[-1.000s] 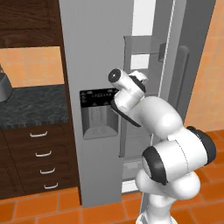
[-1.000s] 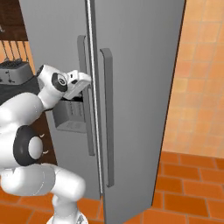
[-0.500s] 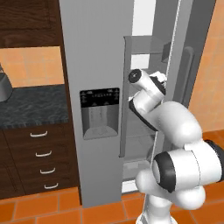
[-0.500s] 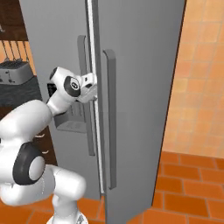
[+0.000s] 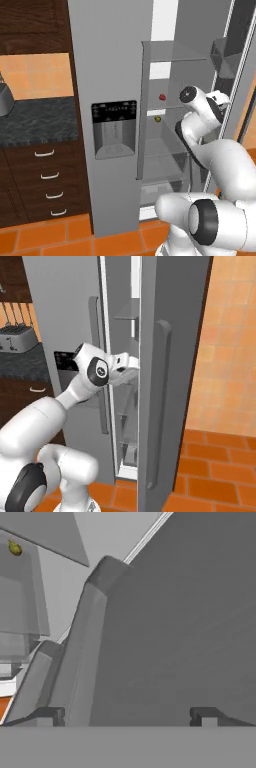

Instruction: Take the strawberry from the fridge and place it on top of the pancake, located on the dining counter.

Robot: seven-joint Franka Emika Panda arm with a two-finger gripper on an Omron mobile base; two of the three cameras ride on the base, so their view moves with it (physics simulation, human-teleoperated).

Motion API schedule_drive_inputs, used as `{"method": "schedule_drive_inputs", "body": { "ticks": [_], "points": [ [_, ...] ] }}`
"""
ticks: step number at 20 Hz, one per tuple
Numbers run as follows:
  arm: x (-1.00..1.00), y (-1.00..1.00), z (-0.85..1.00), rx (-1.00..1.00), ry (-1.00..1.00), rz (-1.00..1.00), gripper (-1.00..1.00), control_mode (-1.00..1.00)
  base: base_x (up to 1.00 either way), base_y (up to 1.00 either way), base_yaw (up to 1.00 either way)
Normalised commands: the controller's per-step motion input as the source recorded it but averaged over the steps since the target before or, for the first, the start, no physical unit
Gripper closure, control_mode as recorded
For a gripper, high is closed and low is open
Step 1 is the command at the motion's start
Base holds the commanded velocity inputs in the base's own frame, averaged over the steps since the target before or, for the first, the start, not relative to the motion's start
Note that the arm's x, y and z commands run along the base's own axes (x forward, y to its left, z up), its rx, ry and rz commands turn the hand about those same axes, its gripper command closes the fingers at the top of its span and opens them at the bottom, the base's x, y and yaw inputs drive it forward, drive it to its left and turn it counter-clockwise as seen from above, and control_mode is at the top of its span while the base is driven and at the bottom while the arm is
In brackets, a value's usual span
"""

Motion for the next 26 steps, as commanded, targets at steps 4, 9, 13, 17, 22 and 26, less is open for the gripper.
{"method": "schedule_drive_inputs", "body": {
  "ticks": [4, 9, 13, 17, 22, 26],
  "points": [
    [-0.24, -1.0, 0.0, 0.17, 0.0, -0.21, -1.0, -1.0, 0.0, 0.0, 0.0],
    [0.1, -1.0, -0.03, 0.16, 0.0, -0.07, -1.0, -1.0, 0.0, 0.0, 0.0],
    [0.03, -0.74, -0.12, 0.11, -0.01, 0.0, -1.0, -1.0, 0.0, 0.0, 0.0],
    [0.18, -0.4, -0.13, 0.06, 0.0, 0.0, -1.0, -1.0, 0.0, 0.0, 0.0],
    [-0.06, 0.75, -0.06, -0.01, -0.06, 0.07, -1.0, -1.0, 0.0, 0.0, 0.0],
    [-0.12, 0.93, -0.44, 0.0, 0.0, 0.19, -1.0, -1.0, 0.0, 0.0, 0.0]
  ]
}}
